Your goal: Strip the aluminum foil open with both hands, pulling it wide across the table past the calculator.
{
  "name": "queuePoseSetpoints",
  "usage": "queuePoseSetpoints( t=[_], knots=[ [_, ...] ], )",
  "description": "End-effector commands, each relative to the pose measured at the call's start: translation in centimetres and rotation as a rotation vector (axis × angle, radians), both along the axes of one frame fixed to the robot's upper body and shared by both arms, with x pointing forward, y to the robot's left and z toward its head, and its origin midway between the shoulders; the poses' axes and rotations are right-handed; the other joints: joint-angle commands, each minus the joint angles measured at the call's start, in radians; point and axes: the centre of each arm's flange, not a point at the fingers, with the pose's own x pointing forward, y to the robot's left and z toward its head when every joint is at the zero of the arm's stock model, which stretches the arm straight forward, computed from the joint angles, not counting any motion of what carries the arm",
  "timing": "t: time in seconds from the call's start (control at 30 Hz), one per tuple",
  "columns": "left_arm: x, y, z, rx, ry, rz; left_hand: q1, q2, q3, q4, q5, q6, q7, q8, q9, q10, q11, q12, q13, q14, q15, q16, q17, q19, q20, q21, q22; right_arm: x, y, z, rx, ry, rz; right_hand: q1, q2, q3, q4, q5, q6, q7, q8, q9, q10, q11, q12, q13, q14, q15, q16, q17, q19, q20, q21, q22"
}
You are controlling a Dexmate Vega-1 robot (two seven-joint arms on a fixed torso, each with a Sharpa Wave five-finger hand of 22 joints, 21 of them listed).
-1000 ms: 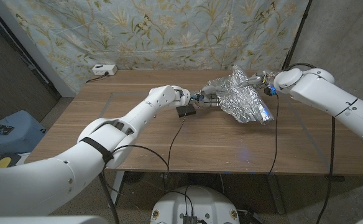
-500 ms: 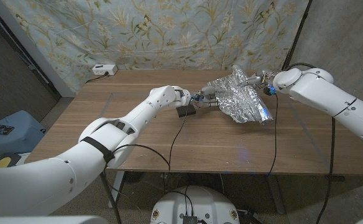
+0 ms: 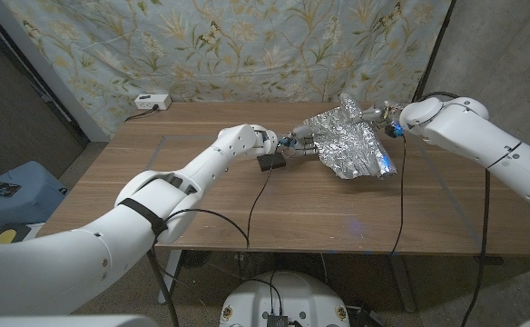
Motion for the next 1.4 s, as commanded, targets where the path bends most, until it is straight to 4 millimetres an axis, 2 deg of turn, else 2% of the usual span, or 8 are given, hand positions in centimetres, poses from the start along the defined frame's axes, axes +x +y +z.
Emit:
queuePoseSetpoints(
  t=[0.03, 0.8, 1.4],
  knots=[
    [0.0, 0.8, -0.3, 0.005, 0.001, 0.019, 0.018, 0.001, 0.011, -0.001, -0.007, 0.022, 0.0, 0.009, 0.006, 0.029, -0.011, 0.016, 0.009, 0.017, -0.004, 0.005, 0.003, 0.007, 0.0, 0.008, 0.004, 0.8, -0.9, -0.2, 0.114, 0.034, 0.092, 0.017, 0.026, 0.102, 0.095, -0.003, 0.016, -0.006, 0.007, 0.003, 0.027, -0.018, 0.003, 0.042, 0.025, -0.042, -0.003, 0.003, 0.014, -0.001, 0.011, 0.003],
    [-0.5, 1.9, -0.6, 0.004, -0.007, 0.038, 0.061, 0.005, 0.015, -0.011, -0.02, 0.046, -0.01, 0.015, 0.026, 0.053, -0.031, 0.044, 0.045, 0.037, -0.018, 0.013, 0.021, 0.011, -0.012, 0.034, 0.006, 1.1, -2.8, -1.1, 0.256, 0.067, 0.177, 0.006, 0.033, 0.104, 0.088, -0.004, 0.015, -0.002, 0.006, -0.001, 0.035, -0.013, -0.012, 0.021, 0.041, -0.045, -0.027, 0.0, 0.023, -0.005, 0.016, 0.0],
    [-1.0, 2.3, -0.7, 0.0, -0.014, 0.036, 0.076, 0.007, 0.013, -0.008, -0.028, 0.044, -0.012, 0.011, 0.037, 0.05, -0.029, 0.058, 0.069, 0.034, -0.021, 0.01, 0.031, 0.003, -0.016, 0.048, 0.006, 1.3, -4.4, -2.1, 0.386, 0.099, 0.26, -0.01, 0.038, 0.106, 0.085, -0.005, -0.001, 0.01, -0.007, -0.01, 0.044, -0.002, -0.043, -0.027, 0.043, -0.035, -0.067, -0.022, 0.024, -0.002, 0.017, -0.003]
  ],
)
